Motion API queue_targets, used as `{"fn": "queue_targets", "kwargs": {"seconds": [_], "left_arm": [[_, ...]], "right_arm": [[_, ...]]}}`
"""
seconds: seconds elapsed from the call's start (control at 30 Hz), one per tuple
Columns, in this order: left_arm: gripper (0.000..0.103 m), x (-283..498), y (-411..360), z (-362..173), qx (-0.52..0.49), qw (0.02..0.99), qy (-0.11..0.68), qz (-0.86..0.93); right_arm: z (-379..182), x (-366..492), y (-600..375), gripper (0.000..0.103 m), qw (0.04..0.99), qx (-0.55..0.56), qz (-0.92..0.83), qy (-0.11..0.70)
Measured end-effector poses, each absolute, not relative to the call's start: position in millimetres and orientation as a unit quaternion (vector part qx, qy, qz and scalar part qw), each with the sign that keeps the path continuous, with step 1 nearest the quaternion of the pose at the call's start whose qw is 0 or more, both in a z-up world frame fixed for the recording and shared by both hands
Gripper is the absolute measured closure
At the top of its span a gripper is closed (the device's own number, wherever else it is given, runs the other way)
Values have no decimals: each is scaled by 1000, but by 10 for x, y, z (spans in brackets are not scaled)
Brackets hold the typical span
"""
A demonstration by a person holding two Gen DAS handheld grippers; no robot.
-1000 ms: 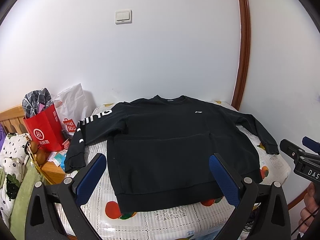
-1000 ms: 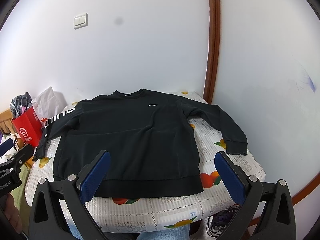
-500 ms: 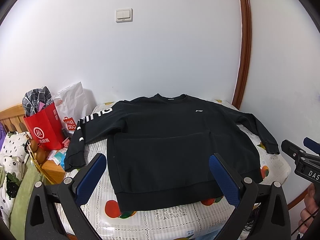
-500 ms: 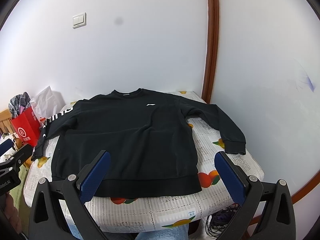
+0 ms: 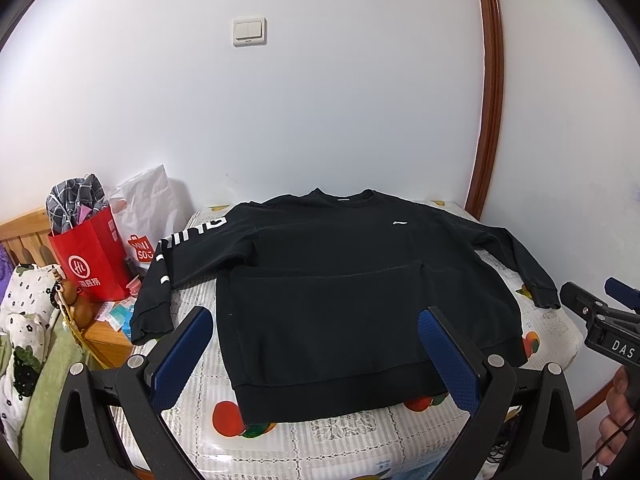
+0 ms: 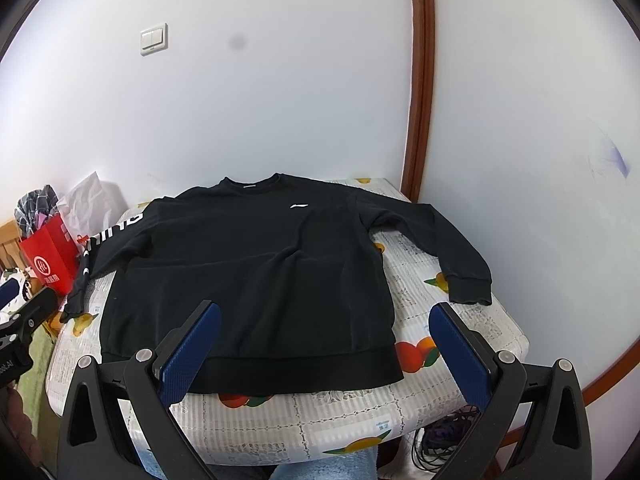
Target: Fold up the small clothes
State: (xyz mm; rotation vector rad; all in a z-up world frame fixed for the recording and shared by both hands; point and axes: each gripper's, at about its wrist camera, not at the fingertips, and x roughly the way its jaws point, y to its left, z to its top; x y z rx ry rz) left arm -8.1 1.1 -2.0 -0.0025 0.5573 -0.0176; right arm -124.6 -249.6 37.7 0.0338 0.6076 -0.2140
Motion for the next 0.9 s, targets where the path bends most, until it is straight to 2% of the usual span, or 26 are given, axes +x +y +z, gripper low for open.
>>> {"fn": "queue_targets", "kwargs": {"seconds": [0.47,0.9], "left_arm": [[0,33,40,2,3,960,279,-12],[0,738,272,-194,-7,950,312,9]], "right_arm": [[352,-1073,-2416,1,947,11,-104,303],[117,-480,-2531,1,940,32,-107,322]]}}
